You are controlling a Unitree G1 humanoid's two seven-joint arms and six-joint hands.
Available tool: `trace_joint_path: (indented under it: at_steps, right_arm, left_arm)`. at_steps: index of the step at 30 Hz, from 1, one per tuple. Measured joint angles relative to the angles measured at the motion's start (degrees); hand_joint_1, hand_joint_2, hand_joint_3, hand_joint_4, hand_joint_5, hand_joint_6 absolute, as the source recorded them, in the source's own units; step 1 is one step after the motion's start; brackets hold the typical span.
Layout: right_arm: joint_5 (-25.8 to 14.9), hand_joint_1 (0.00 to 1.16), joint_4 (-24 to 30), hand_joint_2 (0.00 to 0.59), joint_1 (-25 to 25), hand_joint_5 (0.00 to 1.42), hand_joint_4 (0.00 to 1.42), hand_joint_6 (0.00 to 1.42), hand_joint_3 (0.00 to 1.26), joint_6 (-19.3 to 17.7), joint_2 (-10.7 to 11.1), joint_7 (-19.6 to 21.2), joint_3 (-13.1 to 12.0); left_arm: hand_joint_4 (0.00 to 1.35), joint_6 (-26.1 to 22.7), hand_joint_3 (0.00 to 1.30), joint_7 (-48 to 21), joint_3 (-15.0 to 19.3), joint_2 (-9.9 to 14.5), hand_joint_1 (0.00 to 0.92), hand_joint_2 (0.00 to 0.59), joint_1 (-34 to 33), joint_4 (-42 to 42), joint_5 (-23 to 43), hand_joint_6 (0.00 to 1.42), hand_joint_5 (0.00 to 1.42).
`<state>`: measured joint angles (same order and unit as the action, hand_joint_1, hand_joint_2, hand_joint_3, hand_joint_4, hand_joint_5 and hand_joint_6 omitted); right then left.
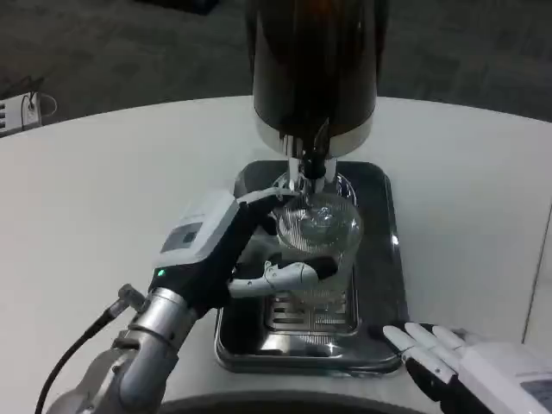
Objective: Grasp the cup under the faucet to collect the drink, then remove the cup.
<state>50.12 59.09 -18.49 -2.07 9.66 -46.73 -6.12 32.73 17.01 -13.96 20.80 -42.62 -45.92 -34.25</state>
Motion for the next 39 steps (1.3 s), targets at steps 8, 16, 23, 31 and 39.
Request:
trace_joint_path:
  at_steps: [8,16,23,31,39]
  right_arm:
    - [-0.1,0.23,0.0,0.53,0.4,0.0,0.0,0.0,0.05,0.1,0.1,-0.1,0.4]
    - [0.4,0.23,0.0,0.53,1.0,0.0,0.0,0.0,0.06,0.9,0.2,-0.2,1.6]
    - [1.5,0.23,0.0,0.53,1.6,0.0,0.0,0.0,0.07,2.6,0.5,-0.2,3.4]
    - [2.7,0.23,0.0,0.53,2.8,0.0,0.0,0.0,0.07,4.4,1.3,-0.2,6.1]
    - [4.0,0.23,-0.1,0.53,3.7,0.0,0.0,0.0,0.07,5.6,1.8,-0.2,7.9]
  left_arm:
    - [0.23,0.5,0.37,-0.1,0.3,0.8,0.089,0.009,0.2,1.6,1.5,0.38,0.41]
    - [0.23,2.8,0.37,-1.7,2.8,3.1,0.061,0.001,5.4,7.8,5.0,0.38,0.41]
    - [0.23,3.3,0.33,-5.7,7.5,6.1,0.022,0.009,12.9,15.5,11.0,0.34,0.36]
    - [0.12,2.9,0.19,-13.4,12.3,6.4,0.0,0.036,18.6,27.6,21.1,0.23,0.21]
    - [0.07,-4.5,0.14,-26.1,13.6,6.3,0.0,0.038,22.2,42.1,34.0,0.21,0.18]
